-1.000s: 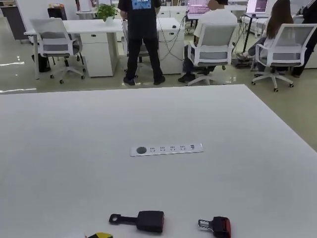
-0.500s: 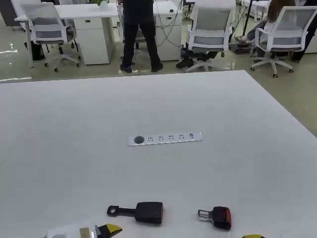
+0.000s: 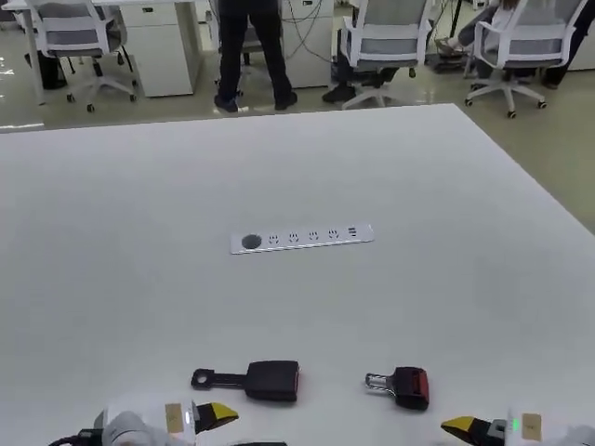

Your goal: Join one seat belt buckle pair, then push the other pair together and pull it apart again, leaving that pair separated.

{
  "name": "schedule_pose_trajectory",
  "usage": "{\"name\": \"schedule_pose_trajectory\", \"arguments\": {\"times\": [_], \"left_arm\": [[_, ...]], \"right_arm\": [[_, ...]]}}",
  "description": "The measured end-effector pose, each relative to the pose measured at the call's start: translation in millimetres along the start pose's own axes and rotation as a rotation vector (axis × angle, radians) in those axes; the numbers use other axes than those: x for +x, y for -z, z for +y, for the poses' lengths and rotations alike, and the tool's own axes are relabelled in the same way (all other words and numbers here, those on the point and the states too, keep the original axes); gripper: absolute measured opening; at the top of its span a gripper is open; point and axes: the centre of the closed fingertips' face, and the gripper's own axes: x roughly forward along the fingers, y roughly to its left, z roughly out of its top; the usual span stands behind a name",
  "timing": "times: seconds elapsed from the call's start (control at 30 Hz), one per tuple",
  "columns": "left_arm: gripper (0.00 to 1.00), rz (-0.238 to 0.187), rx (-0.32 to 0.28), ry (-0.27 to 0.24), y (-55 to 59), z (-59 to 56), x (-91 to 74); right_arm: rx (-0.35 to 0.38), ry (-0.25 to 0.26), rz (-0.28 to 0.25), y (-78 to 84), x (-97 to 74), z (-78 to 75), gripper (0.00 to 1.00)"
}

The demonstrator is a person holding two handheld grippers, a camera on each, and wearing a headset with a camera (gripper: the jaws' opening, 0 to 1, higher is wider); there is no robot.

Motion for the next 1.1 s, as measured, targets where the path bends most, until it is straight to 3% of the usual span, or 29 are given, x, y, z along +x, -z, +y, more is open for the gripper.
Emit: {"name": "schedule_pose_trajectory", "arguments": {"times": [0.37, 0.8, 1.0, 1.1], "left_arm": [[0.58, 0.049, 0.033, 0.061, 15.9, -1.5, 16.4], [0.5, 0.099, 0.078, 0.095, 29.7, -1.4, 25.9], [0.48, 0.086, 0.095, 0.109, 29.5, -2.7, 27.8], [0.38, 0.075, 0.098, 0.112, 27.8, -3.6, 28.6]], "right_arm": [[-0.066, -0.083, 0.078, 14.0, 8.1, 0.6, 0.59], [-0.125, -0.124, 0.126, 17.1, 10.7, -3.8, 0.52], [-0.159, -0.128, 0.147, 20.7, 9.2, -10.4, 0.43], [-0.19, -0.129, 0.162, 22.3, 8.3, -10.4, 0.39]]}}
